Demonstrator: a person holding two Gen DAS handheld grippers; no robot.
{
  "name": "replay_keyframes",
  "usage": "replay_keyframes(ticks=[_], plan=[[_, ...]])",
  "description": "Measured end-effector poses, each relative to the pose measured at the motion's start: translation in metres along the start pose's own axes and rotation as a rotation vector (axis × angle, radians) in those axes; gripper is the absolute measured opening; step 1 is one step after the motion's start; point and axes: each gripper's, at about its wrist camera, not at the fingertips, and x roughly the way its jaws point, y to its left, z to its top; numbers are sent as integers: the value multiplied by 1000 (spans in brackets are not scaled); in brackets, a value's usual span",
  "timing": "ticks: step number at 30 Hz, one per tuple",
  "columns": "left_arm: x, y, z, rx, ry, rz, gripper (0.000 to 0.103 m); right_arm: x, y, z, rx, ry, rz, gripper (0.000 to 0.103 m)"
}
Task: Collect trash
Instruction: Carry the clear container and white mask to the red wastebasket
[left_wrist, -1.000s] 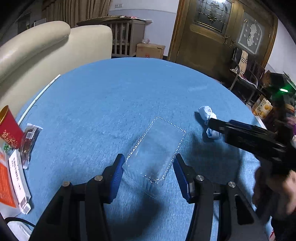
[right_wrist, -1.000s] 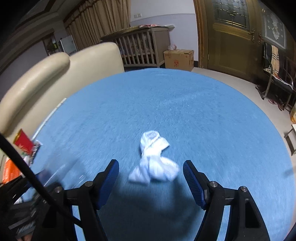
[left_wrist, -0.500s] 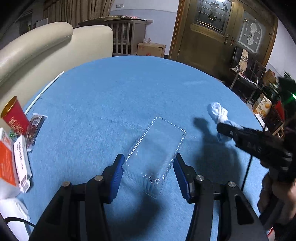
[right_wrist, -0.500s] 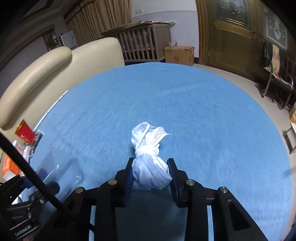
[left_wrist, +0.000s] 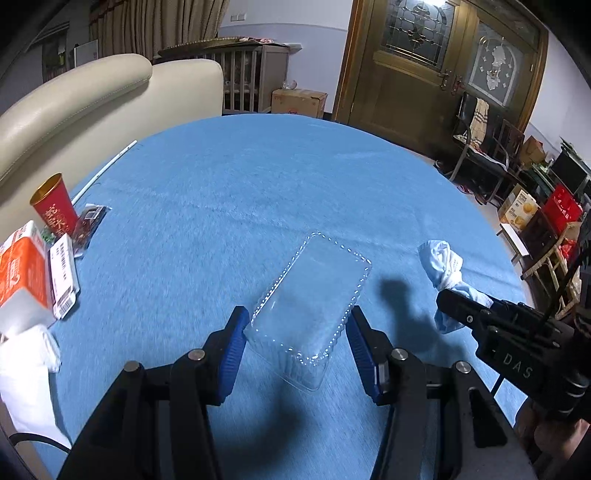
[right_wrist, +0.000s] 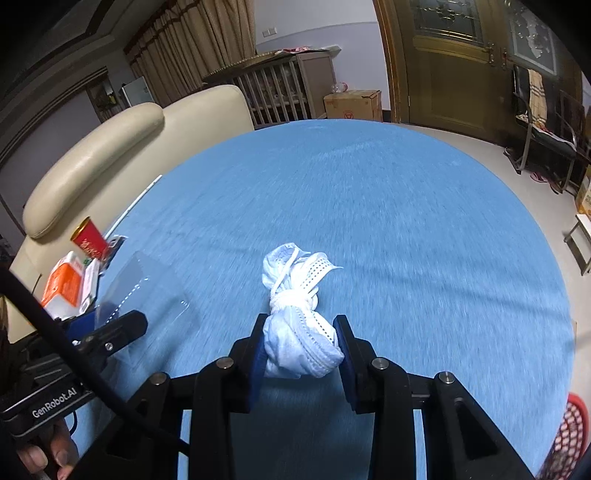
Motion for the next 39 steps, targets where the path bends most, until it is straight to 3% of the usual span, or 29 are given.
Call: replay_keyframes(ticks=[14, 39], plan=[[-30, -37, -29, 43, -12, -40, 56, -62, -12, -53, 58, -45, 0, 37], [-41, -166, -57, 259, 11, -215, 56, -171, -130, -132, 321, -142, -189, 37]])
